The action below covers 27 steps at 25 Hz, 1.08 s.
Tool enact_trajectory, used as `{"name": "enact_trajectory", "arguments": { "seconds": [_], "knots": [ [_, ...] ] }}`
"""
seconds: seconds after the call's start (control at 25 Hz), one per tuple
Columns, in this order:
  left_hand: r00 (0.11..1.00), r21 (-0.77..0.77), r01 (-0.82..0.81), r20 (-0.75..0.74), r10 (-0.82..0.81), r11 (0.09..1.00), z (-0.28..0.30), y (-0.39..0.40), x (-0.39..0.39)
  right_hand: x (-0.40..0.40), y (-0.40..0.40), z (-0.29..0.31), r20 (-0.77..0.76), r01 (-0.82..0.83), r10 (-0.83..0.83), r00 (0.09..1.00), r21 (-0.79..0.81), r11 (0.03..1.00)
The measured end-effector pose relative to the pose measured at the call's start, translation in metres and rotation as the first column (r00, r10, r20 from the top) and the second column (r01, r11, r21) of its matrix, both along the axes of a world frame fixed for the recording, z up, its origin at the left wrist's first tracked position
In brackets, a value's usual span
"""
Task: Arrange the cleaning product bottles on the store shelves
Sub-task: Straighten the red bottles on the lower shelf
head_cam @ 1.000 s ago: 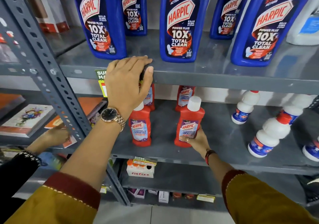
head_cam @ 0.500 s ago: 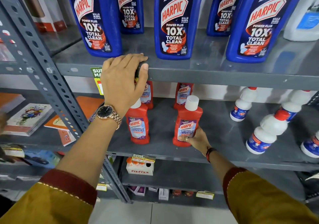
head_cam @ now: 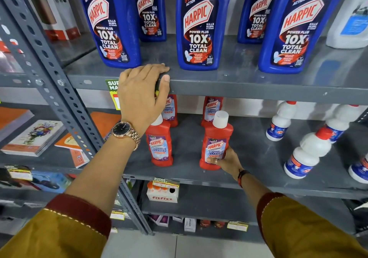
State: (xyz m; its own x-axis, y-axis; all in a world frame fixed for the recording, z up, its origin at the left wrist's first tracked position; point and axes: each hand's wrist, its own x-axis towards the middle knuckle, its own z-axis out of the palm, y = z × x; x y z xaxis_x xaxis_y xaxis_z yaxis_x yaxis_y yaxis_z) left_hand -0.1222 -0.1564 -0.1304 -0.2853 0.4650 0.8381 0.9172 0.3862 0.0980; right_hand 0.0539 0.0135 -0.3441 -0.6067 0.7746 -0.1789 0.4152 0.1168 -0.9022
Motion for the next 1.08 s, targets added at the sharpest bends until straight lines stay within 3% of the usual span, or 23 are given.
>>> {"name": "enact_trajectory", "arguments": {
  "seconds": [1.08],
  "knots": [
    [0.999,-0.056,0.007,0.042,-0.005,0.998,0.0042,-0.0056,0.0071,0.0054,0.0026,0.0007,-0.047,-0.060,0.059,0.997,-0.013,0.998]
  ]
}}
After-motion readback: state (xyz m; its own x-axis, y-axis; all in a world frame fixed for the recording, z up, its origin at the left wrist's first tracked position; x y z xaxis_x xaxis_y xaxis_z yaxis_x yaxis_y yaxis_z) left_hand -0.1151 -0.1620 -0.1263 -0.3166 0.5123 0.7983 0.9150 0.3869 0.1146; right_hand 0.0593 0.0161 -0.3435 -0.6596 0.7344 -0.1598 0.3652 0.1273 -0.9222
